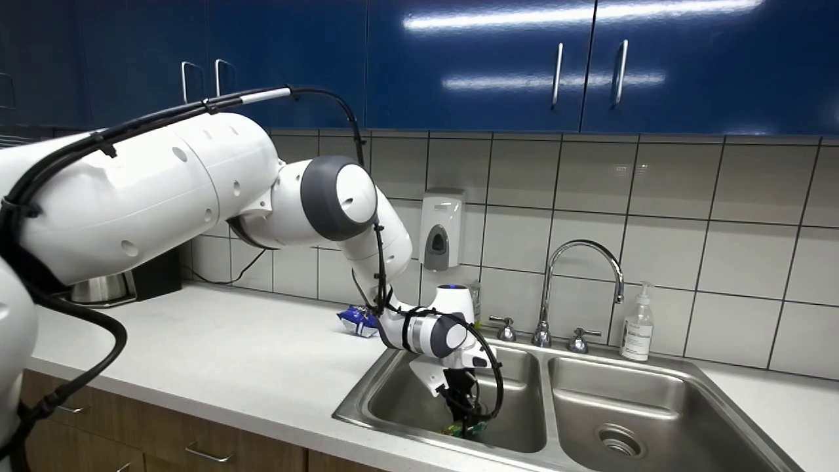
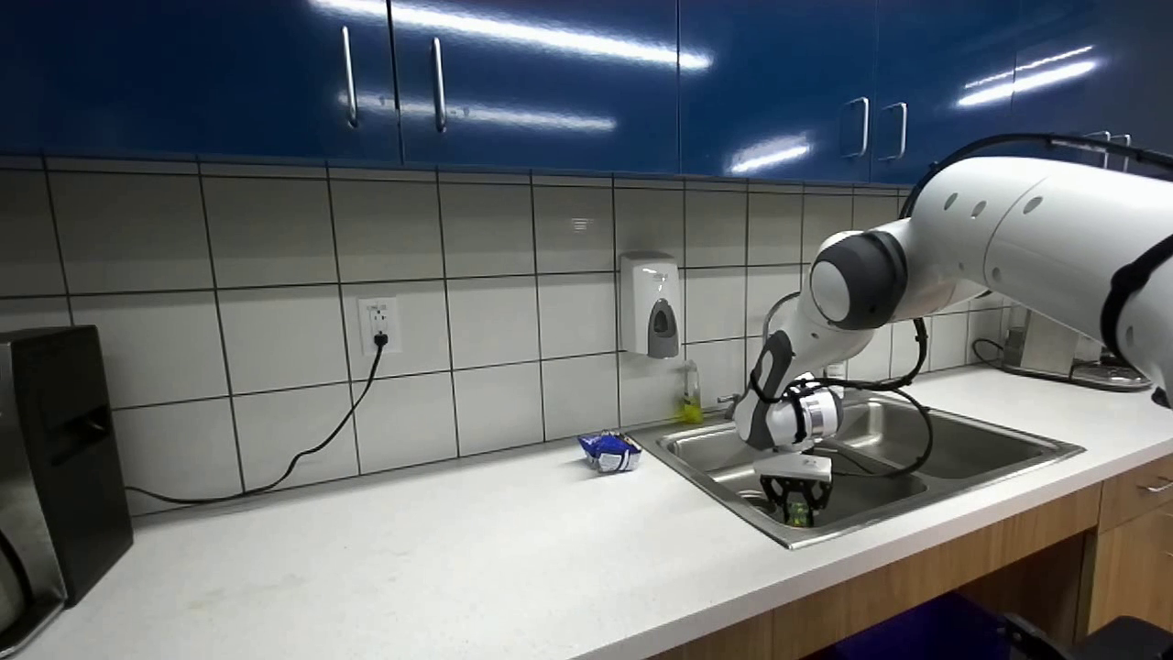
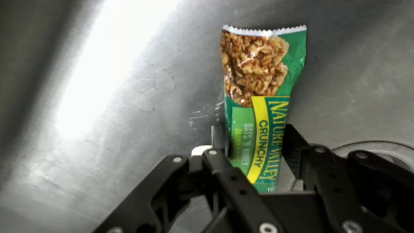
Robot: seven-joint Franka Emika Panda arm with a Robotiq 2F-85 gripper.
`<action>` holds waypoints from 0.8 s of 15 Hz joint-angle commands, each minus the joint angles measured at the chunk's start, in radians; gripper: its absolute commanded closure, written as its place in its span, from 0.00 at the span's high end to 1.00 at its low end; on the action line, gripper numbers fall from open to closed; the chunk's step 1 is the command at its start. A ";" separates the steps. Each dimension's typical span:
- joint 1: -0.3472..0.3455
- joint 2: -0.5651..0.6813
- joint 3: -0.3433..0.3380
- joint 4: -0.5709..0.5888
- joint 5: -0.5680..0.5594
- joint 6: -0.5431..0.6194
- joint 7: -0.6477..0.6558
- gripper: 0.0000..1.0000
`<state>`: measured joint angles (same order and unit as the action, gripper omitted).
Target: Put the chocolate bar inside the sink
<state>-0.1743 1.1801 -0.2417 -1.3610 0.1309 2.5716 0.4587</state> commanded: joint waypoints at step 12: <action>0.027 -0.178 0.014 -0.073 -0.021 -0.067 -0.098 1.00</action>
<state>-0.1497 1.1047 -0.2422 -1.3493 0.1272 2.5453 0.4316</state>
